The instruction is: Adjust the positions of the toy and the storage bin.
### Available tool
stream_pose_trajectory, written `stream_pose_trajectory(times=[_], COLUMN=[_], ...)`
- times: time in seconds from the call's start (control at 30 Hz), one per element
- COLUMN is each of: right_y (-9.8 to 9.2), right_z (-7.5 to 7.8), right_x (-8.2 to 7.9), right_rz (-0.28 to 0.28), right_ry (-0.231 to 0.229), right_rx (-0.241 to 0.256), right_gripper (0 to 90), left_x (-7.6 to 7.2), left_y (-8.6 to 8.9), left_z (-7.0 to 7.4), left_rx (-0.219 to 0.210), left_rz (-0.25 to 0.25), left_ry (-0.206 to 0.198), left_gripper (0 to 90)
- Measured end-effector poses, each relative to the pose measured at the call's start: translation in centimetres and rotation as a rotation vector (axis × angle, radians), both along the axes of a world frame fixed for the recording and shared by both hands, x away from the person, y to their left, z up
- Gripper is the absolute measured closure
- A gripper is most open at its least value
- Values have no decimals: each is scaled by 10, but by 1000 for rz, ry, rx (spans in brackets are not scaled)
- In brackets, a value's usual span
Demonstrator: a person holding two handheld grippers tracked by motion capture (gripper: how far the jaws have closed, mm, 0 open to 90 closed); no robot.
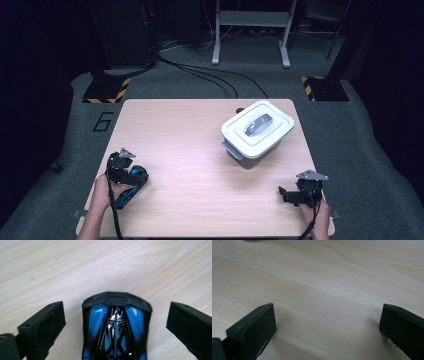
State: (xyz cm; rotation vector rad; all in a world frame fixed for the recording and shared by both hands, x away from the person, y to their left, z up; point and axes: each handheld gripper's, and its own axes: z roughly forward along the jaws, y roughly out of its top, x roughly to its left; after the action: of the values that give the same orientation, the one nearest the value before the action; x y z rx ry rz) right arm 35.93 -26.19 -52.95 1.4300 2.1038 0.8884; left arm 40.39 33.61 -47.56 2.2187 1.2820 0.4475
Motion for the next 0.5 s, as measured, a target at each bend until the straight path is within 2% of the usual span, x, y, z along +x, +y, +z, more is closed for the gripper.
stream_pose_trajectory(times=[0.03, 0.13, 0.27, 0.33, 0.37, 0.4, 0.43, 0.5], right_y=[0, 0, 0, 0, 0, 0, 0, 0], right_z=[0, 0, 0, 0, 0, 0, 0, 0], right_x=[0, 0, 0, 0, 0, 0, 0, 0], right_rz=[0, 1, 1, 1, 1, 1, 1, 1], right_ry=[0, 0, 0, 0, 0, 0, 0, 0], right_rx=[0, 0, 1, 0, 0, 0, 0, 0], right_gripper=[0, 0, 0, 0, 0, 0, 0, 0], left_x=[-4, -8, -16, -19, -21, -25, -25, -29], left_y=[-4, -11, -31, -40, -46, -59, -59, -70], left_z=[7, 14, 23, 25, 26, 25, 25, 23], left_rx=[-5, -1, 7, 2, 10, 26, 26, 33], left_rz=[-3, -19, -74, -95, -111, -138, -138, -162], left_ry=[-21, -40, -73, -88, -89, -96, -96, -98], left_gripper=[1, 0, 0, 0, 0, 1, 1, 1])
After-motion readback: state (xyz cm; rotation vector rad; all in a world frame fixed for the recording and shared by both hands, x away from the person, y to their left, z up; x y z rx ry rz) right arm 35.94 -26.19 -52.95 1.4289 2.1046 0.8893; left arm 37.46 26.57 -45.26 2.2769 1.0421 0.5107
